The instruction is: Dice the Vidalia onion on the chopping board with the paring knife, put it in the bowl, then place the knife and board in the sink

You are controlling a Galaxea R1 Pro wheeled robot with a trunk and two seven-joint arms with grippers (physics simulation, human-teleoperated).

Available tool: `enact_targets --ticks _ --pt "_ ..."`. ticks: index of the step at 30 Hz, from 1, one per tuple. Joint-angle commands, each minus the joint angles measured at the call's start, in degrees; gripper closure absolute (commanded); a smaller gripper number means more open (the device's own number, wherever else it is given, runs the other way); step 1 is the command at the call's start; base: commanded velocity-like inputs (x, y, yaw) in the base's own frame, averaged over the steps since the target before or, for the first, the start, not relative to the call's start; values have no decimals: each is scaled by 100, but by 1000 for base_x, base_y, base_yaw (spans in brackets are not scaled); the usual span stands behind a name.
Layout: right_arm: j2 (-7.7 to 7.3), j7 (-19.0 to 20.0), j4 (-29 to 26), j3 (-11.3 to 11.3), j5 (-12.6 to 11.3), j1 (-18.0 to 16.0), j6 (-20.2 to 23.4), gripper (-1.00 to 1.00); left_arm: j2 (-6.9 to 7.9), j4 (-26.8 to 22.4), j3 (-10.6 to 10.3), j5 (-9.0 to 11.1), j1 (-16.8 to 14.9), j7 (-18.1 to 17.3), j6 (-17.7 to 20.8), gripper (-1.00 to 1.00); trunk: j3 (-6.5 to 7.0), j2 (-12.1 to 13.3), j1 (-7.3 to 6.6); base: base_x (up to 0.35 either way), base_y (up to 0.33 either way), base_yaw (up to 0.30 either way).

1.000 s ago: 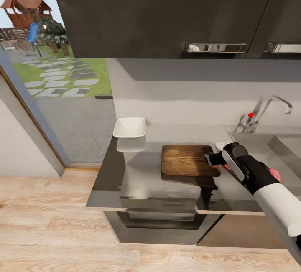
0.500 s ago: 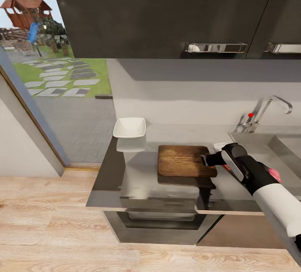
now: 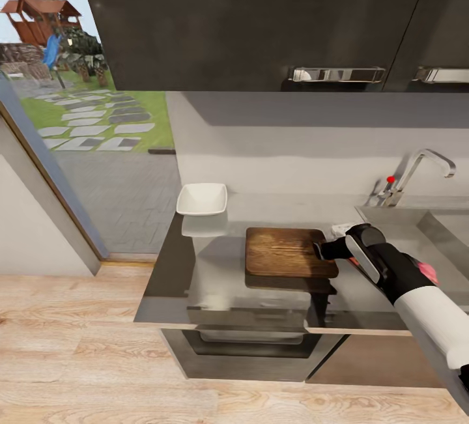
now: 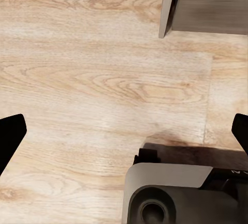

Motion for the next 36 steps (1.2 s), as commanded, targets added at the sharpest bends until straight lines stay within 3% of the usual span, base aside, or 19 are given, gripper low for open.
enact_targets --ticks 1,36 --pt "-7 -24 -5 20 -33 -7 18 100 4 29 28 -61 -12 45 -40 -100 -11 -12 4 0 0 0" --pt "2 -21 242 13 -23 -7 6 100 4 33 30 -61 -12 45 -34 -100 -11 -12 4 0 0 0"
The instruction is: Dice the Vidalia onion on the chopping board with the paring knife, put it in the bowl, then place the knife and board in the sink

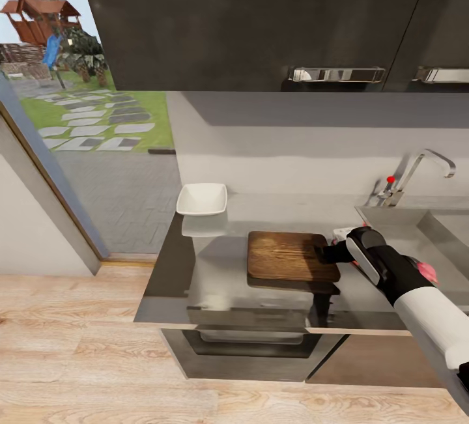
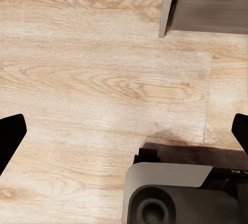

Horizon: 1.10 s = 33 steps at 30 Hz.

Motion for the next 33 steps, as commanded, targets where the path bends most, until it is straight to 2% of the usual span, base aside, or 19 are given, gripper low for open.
enact_targets --ticks 1,31,32,33 --pt "-7 -24 -5 24 -35 -7 17 100 4 30 26 -61 -12 45 -41 -100 -11 -12 4 0 0 0" --pt "36 -33 -5 24 -36 -7 17 100 4 29 22 -61 -12 45 -38 -100 -11 -12 4 0 0 0" --pt "36 -33 -5 24 -36 -7 17 -100 4 29 22 -61 -12 45 -38 -100 -11 -12 4 0 0 0" --pt "37 -33 -5 24 -36 -7 17 -100 4 27 23 -61 -12 45 -40 -100 -11 -12 4 0 0 0"
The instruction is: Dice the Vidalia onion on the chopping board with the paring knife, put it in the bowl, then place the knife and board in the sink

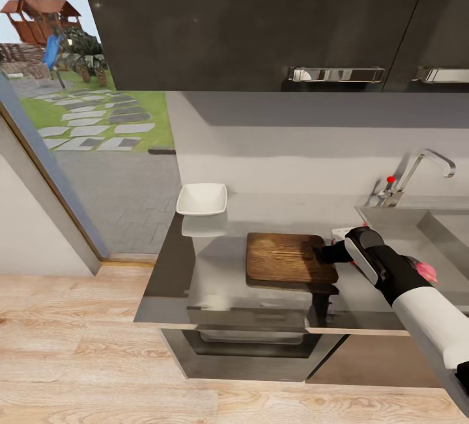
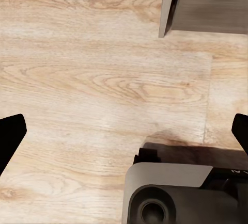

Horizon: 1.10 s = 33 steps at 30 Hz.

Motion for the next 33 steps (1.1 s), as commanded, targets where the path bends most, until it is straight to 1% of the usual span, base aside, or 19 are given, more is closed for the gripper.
enact_targets --ticks 1,26,29,33 --pt "-7 -27 -5 24 -32 -7 17 -100 4 29 28 -61 -12 45 -39 -100 -11 -12 4 0 0 0" --pt "-7 -43 -41 19 -27 -7 22 -100 4 32 27 -61 -12 45 -38 -100 -11 -12 4 0 0 0" --pt "-13 -51 -113 3 -21 -7 29 -100 4 31 27 -61 -12 45 -38 -100 -11 -12 4 0 0 0" --pt "-25 -58 -618 -13 -13 -7 52 -100 4 31 27 -61 -12 45 -38 -100 -11 -12 4 0 0 0"
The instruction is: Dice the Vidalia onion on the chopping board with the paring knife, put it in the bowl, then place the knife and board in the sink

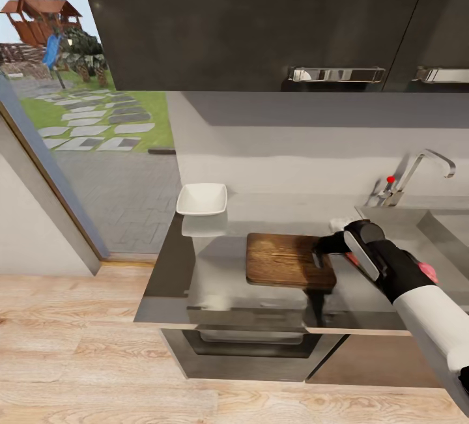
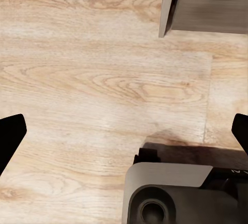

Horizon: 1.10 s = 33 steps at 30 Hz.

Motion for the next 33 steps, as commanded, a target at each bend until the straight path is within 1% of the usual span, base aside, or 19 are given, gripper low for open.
enact_targets --ticks 1,3,5,6,7,11,13,21,33 --pt "-9 -31 -137 17 -29 -7 21 -100 4 30 28 -62 -12 45 -38 -100 -12 -12 4 0 0 0" --pt "-13 -33 -624 -15 -26 -7 33 -100 4 28 28 -62 -12 45 -20 -100 -12 -12 4 0 0 0" --pt "-14 -38 -893 -86 -24 -7 38 -100 4 28 28 -62 -12 45 -8 -100 -12 -12 4 0 0 0" --pt "-15 -39 -961 -122 -24 -7 39 -100 4 27 28 -62 -12 45 -6 -100 -12 -12 4 0 0 0" --pt "-15 -40 -1062 -210 -24 -7 39 -100 4 26 28 -62 -12 45 -2 -100 -12 -12 4 0 0 0" --pt "-15 -42 -1182 -424 -23 -7 39 -100 4 27 28 -62 -12 45 2 -100 -12 -12 4 0 0 0" --pt "-16 -42 -1209 -485 -23 -7 37 -100 2 26 28 -62 -12 45 3 -100 -12 -12 4 0 0 0" --pt "-16 -43 -1231 -530 -23 -7 36 -100 -4 30 28 -62 -12 45 4 -100 -12 -12 4 -51 0 0" --pt "-16 -50 -1178 -515 -15 -7 36 -100 -5 30 28 -62 -12 45 8 -100 -12 -12 4 -294 0 0"
